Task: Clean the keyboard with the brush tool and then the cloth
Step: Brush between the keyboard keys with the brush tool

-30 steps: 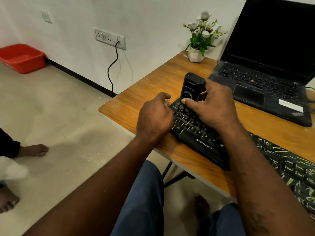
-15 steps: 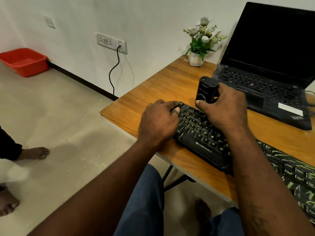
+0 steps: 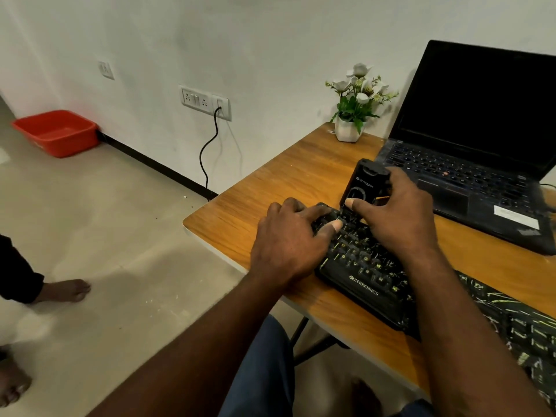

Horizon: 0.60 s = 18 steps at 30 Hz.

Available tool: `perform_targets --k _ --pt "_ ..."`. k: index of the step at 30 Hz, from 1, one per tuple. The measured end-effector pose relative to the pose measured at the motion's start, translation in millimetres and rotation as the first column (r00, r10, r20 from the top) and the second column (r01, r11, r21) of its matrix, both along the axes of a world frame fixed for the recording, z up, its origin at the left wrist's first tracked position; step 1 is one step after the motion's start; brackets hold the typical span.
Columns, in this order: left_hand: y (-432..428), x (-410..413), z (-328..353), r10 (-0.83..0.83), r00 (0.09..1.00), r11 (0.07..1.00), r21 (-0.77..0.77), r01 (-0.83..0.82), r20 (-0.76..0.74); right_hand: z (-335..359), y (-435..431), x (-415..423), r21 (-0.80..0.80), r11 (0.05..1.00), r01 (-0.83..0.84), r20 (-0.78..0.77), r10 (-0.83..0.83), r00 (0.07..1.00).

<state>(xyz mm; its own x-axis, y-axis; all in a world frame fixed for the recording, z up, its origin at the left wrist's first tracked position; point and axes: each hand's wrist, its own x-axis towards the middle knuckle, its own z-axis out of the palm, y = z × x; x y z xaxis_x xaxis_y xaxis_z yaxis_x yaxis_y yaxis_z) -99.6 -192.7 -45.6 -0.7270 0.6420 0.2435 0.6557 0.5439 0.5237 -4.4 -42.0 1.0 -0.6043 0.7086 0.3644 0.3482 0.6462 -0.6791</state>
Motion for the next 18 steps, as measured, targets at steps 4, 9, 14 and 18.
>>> perform_targets --k 4,9,14,18 --pt "-0.4 2.0 -1.1 -0.001 0.999 0.999 -0.034 0.000 -0.044 -0.7 8.1 3.2 -0.069 0.997 0.017 -0.001 -0.018 1.000" --pt "0.3 3.2 -1.6 0.002 0.999 0.999 -0.031 -0.004 -0.046 -0.8 13.0 4.3 -0.068 0.997 0.038 0.046 -0.035 0.998" --pt "1.2 3.4 -1.7 0.001 0.997 0.999 -0.039 -0.004 -0.071 4.1 13.9 -10.5 -0.068 0.997 0.036 0.078 -0.031 0.996" --pt "1.9 3.6 -2.6 0.010 0.997 0.998 -0.054 -0.014 -0.077 11.9 10.4 -39.3 -0.076 0.997 -0.017 0.143 0.027 0.989"
